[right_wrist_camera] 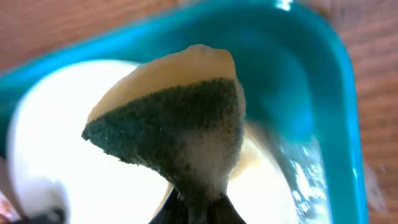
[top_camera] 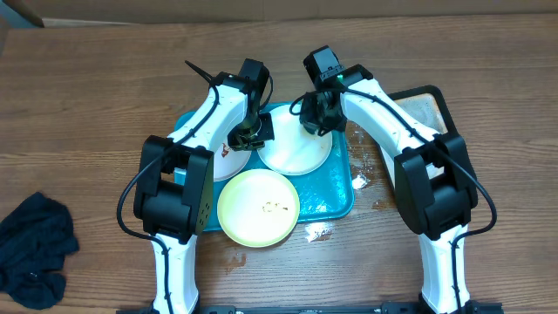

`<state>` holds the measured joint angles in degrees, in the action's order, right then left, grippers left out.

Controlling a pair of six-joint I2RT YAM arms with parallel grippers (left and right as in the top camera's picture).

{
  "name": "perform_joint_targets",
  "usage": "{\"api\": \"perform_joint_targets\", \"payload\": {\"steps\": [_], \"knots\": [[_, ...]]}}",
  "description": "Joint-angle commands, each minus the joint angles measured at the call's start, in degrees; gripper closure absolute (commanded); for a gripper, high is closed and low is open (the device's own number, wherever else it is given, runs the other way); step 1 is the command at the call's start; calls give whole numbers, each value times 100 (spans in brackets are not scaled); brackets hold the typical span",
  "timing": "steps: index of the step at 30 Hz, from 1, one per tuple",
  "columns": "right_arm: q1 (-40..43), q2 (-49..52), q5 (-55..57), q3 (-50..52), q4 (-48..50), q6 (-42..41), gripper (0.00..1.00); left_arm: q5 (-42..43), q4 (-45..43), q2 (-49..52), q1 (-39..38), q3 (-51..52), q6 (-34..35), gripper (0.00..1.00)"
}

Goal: Clean dirty plates on tray and stack at the side
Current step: 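Scrub the white plate surface with the sponge in the right gripper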

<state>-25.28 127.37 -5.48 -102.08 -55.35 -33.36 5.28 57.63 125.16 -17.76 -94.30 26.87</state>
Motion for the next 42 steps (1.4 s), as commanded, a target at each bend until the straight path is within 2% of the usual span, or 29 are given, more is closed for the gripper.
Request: {"api": "perform_joint_targets", "payload": {"steps": [1, 7, 12, 20, 25, 33, 42], "knots": [[-28, 37, -221, -116, -315, 531, 96, -358, -55, 79, 48, 44, -109, 96], [-321, 37, -831, -111, -564, 643, 96, -223, -157, 79, 48, 44, -107, 96], [-713, 37, -1399, -105, 50, 227, 96, -70, -240, 79, 48, 44, -90, 96], [-953, 85, -750, 4, 227, -588, 96, -59, -238, 79, 48, 44, -92, 96], [-898, 188, -197, 369, 186, -592, 96, -59, -238, 79, 48, 44, -92, 96], [-752, 634, 59, 999, 492, -592, 96, -57, -197, 79, 48, 44, -109, 96], [-201, 640, 1187, 1117, 94, -468, 96, -76, -166, 79, 48, 44, -114, 96]]}}
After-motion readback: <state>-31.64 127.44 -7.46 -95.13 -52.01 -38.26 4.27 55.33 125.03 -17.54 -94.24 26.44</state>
